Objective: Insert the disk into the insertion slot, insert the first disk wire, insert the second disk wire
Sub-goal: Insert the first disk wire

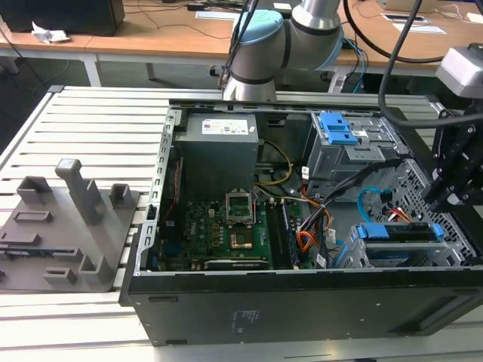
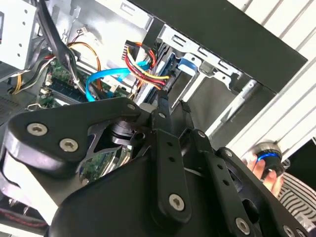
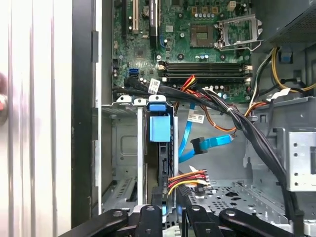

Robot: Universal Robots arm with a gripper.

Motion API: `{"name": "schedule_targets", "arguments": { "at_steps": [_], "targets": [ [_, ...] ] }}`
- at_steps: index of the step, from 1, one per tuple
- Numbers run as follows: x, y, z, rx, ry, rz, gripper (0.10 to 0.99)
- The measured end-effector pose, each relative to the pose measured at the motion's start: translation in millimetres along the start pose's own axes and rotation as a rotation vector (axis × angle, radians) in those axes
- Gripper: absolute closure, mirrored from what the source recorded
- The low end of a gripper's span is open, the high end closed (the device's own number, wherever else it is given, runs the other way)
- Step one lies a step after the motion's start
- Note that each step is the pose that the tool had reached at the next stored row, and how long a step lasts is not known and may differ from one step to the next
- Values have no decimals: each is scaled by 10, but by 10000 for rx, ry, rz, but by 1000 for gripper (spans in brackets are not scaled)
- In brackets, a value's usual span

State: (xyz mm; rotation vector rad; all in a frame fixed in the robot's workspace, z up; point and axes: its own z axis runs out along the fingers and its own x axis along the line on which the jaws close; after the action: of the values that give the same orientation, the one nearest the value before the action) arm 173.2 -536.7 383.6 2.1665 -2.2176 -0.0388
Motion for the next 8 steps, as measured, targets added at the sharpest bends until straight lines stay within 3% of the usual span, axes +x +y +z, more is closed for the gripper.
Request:
{"name": "schedule_targets", "arguments": {
  "at_steps": [3,4,5,6,8],
  "targets": [
    [-13,3,-59,0,17,1,839],
    [-14,4,-72,0,18,1,906],
    [-15,5,-93,0,18,0,906],
    [-15,6,-118,0,19,1,980],
    [-14,7,-154,0,17,1,980]
  ]
}}
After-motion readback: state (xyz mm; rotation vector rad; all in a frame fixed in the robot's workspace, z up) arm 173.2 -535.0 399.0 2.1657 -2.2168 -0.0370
